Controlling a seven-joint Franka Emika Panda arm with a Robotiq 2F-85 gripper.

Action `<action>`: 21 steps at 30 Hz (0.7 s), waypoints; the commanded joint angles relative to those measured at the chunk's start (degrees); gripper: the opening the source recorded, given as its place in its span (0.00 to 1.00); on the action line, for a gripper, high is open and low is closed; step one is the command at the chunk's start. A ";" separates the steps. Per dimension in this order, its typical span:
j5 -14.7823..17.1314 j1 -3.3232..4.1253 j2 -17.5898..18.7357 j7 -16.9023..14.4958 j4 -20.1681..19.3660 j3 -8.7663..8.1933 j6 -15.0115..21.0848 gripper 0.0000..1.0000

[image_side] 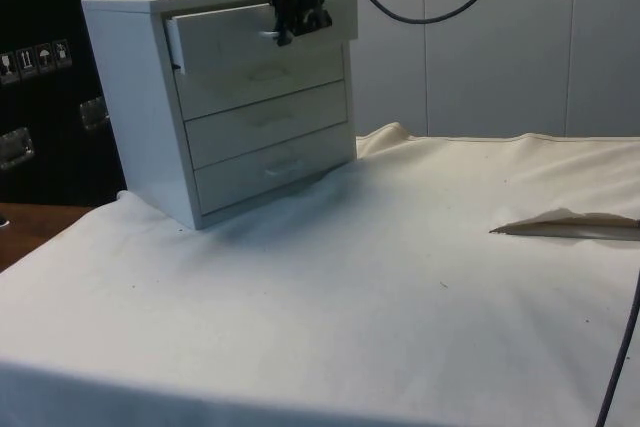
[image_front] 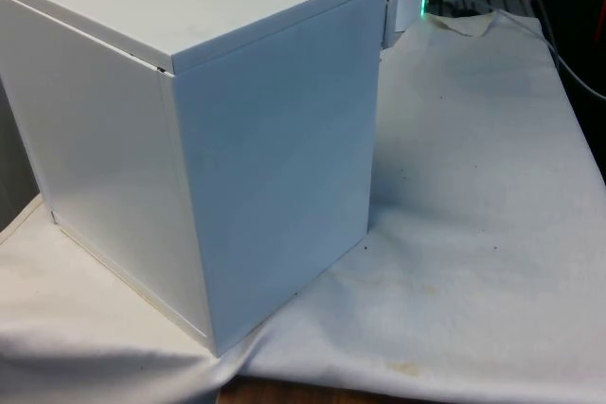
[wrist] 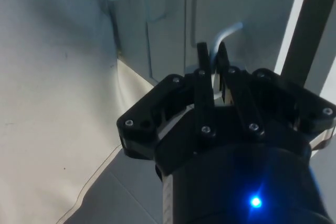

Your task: Open the drawer, then close it.

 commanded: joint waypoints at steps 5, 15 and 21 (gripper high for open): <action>-1.32 -0.40 -2.12 0.52 -1.72 0.92 -1.15 0.02; -3.09 -1.09 -5.56 0.40 -4.53 0.92 -1.78 0.02; -3.67 -1.15 -7.28 0.34 -5.79 1.03 -2.52 0.02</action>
